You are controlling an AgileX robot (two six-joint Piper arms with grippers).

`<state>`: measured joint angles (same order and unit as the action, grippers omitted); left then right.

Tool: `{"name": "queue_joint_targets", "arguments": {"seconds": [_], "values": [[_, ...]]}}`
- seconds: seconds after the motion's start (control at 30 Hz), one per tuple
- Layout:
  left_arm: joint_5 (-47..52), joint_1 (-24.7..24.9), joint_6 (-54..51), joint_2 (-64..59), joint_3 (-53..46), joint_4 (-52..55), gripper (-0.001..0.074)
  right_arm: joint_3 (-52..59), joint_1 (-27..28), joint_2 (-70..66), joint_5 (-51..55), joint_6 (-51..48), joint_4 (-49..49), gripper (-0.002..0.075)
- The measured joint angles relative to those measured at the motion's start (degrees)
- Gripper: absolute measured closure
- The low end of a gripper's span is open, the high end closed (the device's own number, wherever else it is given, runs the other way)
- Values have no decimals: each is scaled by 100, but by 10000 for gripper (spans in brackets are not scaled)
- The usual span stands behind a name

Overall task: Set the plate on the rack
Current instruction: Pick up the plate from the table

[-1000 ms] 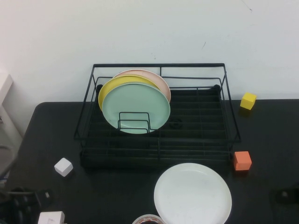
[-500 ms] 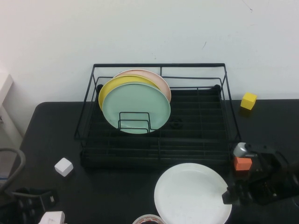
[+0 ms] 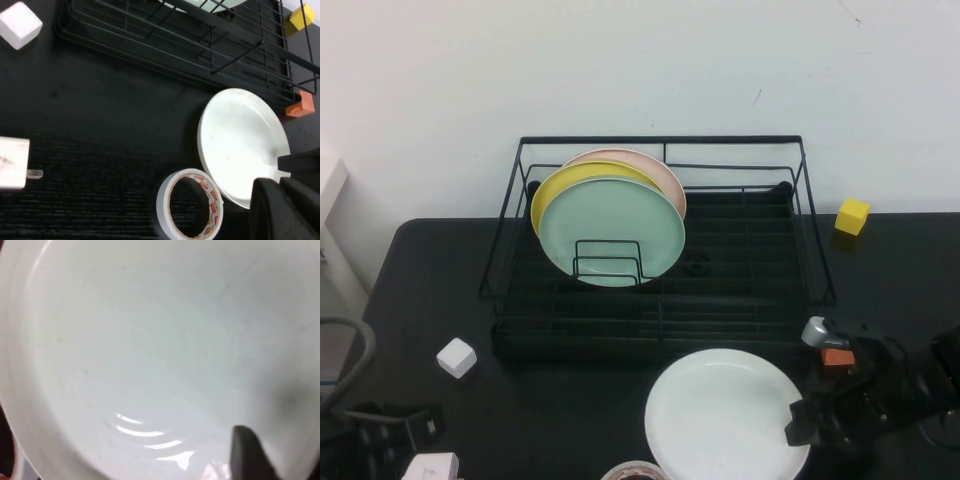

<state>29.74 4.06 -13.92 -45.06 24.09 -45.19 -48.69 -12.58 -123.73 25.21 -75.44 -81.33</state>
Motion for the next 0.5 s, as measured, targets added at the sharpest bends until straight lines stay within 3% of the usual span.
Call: {"name": "queue_joint_targets", "arguments": {"seconds": [0.23, 0.5], "values": [[0, 0, 0, 0, 0, -139, 737, -248, 0, -143, 72, -124, 178, 692], [395, 0, -46, 0, 0, -518, 736, -281, 0, 272, 601, -150, 563, 715]]}}
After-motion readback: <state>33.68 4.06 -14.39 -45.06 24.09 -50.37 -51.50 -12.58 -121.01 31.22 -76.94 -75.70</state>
